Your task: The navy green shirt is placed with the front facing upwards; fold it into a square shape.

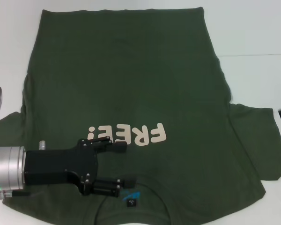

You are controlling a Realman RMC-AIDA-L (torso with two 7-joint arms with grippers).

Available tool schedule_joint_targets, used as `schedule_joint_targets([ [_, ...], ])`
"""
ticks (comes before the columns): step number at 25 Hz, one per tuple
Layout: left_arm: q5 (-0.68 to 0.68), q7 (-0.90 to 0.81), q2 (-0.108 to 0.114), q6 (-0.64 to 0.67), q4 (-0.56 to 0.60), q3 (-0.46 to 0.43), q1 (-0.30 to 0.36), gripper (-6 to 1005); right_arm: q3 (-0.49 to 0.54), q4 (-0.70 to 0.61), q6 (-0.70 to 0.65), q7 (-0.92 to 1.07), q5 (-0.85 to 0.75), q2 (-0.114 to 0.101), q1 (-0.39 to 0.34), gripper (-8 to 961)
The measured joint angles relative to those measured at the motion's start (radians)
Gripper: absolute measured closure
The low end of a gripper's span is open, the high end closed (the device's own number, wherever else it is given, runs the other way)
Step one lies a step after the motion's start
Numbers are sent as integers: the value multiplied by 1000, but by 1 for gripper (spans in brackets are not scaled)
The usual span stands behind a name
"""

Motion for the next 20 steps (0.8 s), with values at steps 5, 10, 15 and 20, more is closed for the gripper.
schedule_joint_targets([
  [5, -1, 0, -2, -2, -7, 2, -3, 70, -5, -6, -127, 64, -174, 0, 39, 45],
  [10, -1, 0, -5, -2, -9, 4, -6, 70, -8, -2, -196, 74, -273, 1, 64, 47],
  [15, -1, 0, -9, -2, -10, 5, -3, 70, -10, 21, -222, 88, -295, 2, 73, 47],
  [20, -1, 0, -10, -2, -12, 6, 0, 70, -12, 109, -192, 104, -296, 3, 93, 59],
])
